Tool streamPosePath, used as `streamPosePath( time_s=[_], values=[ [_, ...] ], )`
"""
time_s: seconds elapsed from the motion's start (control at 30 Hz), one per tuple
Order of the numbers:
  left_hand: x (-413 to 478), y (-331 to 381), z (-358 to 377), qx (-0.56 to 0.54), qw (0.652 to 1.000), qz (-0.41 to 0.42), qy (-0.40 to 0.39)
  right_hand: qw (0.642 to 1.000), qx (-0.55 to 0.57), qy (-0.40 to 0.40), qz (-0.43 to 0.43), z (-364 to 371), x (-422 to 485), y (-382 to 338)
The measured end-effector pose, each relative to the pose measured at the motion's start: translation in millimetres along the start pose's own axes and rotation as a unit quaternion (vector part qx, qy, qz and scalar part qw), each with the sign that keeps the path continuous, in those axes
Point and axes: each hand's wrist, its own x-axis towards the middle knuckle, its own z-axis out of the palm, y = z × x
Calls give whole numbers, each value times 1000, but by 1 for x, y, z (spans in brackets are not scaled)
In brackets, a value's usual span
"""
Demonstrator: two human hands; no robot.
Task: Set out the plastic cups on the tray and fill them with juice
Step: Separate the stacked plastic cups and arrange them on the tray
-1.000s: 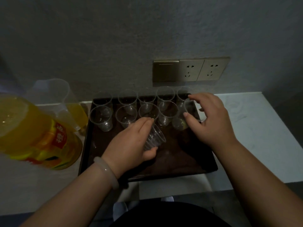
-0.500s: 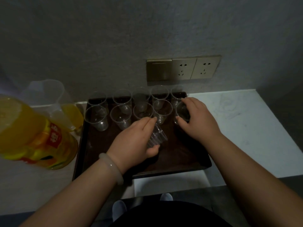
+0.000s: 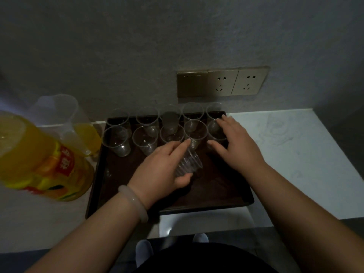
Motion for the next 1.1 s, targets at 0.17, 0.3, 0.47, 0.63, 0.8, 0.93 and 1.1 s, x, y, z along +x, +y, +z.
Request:
streamPosePath(
  time_s=[0.17,0.3,0.47,0.63,0.8,0.93,1.1],
  values=[
    [2,-4,3,23,1000,3,0,991,57,99,-67,-12,-15,-22],
    [4,-8,7,5,999,20,31,979,200,-16,-38,-12,-23,-52],
    [2,-13,4,2,999,38,37,924,358,-130,14,-6,-18,-61],
    [2,-18,1,-16,998,39,40,925,366,-103,13,-3,-19,-66],
    [2,-20,-5,-37,998,43,33,932,351,-85,13,-1,-18,-70],
    [3,-25,-2,-44,997,48,37,938,340,-64,24,1,-19,-73],
    [1,-25,-1,-55,997,36,36,923,376,-79,20,-4,-22,-77]
  ],
)
